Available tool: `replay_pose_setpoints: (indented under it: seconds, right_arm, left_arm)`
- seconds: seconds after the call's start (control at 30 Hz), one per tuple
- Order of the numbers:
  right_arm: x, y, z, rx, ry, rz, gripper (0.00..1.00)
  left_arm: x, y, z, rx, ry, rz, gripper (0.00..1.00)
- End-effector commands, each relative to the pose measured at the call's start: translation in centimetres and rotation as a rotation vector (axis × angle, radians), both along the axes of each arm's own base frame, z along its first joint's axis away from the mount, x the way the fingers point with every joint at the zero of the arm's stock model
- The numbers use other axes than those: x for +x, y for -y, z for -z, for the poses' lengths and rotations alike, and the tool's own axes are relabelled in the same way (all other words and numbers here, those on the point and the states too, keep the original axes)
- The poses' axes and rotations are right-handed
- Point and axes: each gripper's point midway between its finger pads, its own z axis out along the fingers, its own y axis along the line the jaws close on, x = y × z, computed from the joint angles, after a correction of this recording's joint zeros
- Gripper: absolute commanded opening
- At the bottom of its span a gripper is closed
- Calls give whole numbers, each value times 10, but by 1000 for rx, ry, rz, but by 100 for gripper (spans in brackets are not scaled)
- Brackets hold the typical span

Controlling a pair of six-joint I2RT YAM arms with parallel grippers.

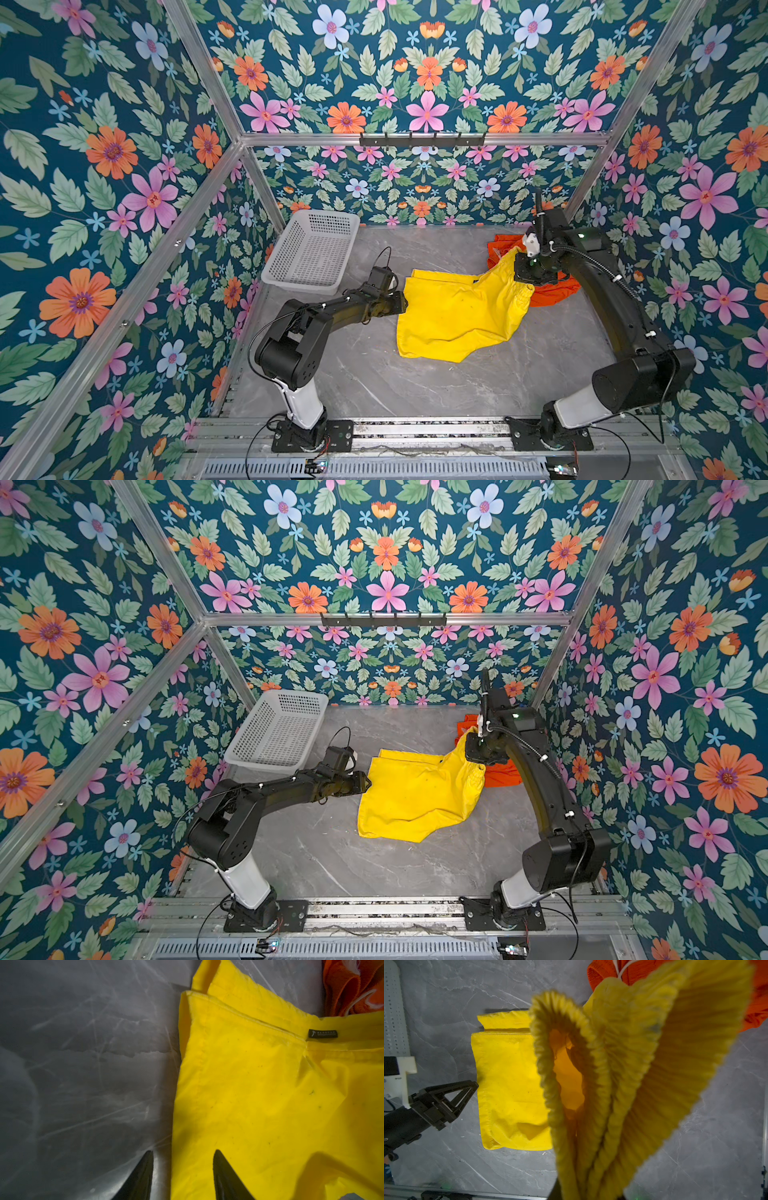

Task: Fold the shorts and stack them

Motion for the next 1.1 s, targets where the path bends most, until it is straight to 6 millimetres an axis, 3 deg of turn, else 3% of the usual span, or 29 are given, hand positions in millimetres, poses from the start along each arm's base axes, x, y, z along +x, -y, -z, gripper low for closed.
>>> replay_pose_setpoints:
  seconds: [0.0,0.2,0.27,0.53,0.77,1.07]
  right_arm:
    - [1,-4,-3,-93,0,-1,8]
    - [6,-37,-6,-198,23,-64,8]
    - [10,-50,5,-248,-4,-87,8]
    - [14,-99,30,-378,-56,-157,8]
    - [17,-161,53,-245,-70,-227,8]
    - [21,-206,99,-115,-162,-249,11]
  left_arm:
    - [2,8,3,-52,3,5,45]
    - [-2,8,20,-60,-15,0,27]
    - [-2,7,24,-58,-22,-3,23]
    - [0,7,26,-58,-16,-11,22]
    - [2,8,26,-57,-12,-13,21]
    - [4,8,25,-57,-6,-19,22]
